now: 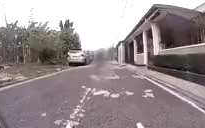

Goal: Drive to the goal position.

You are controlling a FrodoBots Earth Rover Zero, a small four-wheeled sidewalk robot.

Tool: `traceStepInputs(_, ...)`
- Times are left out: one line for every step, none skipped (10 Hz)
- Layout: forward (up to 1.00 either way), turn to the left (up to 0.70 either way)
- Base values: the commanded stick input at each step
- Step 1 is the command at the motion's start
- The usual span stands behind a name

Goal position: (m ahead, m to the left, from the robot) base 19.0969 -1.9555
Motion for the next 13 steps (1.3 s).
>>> traceStepInputs(0.08, 0.0)
traceStepInputs(0.09, 0.0)
traceStepInputs(0.08, 0.0)
traceStepInputs(0.08, 0.0)
traceStepInputs(0.08, 0.0)
traceStepInputs(0.08, 0.0)
traceStepInputs(0.09, 0.0)
traceStepInputs(0.08, 0.0)
traceStepInputs(0.08, 0.0)
traceStepInputs(0.08, 0.0)
traceStepInputs(0.09, 0.0)
traceStepInputs(0.08, 0.0)
traceStepInputs(0.08, 0.0)
